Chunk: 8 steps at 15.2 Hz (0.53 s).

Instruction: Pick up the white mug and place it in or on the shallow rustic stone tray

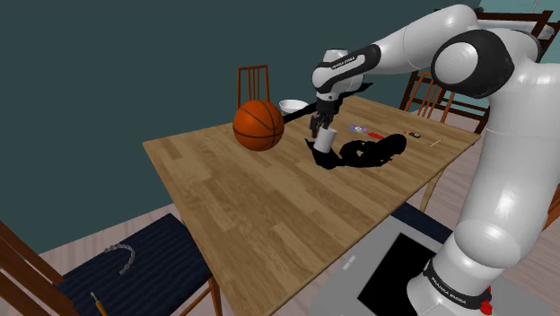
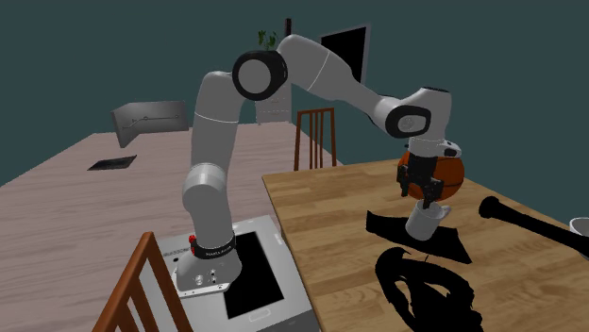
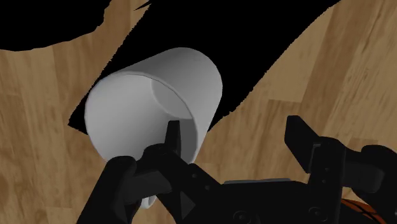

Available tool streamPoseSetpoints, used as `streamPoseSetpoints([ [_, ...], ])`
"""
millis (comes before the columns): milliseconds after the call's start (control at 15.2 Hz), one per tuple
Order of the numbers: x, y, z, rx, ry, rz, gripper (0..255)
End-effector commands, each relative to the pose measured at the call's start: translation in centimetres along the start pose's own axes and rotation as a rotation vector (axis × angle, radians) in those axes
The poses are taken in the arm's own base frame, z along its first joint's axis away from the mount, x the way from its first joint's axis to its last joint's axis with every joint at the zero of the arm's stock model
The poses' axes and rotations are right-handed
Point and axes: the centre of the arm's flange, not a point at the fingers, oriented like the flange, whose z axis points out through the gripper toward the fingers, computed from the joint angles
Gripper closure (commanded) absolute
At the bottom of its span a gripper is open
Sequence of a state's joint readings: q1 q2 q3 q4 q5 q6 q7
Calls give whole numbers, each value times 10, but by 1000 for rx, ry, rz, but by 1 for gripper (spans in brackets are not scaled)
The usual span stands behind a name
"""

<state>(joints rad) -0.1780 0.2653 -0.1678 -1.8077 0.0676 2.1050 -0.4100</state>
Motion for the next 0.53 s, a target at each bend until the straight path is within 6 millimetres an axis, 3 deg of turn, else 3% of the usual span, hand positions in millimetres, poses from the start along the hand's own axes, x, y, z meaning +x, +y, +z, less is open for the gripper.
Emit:
streamPoseSetpoints([
  [0,0,0,0,0,0,0,0],
  [132,0,0,0,0,0,0,0],
  [396,0,0,-50,0,0,0,0],
  [462,0,0,-50,0,0,0,0],
])
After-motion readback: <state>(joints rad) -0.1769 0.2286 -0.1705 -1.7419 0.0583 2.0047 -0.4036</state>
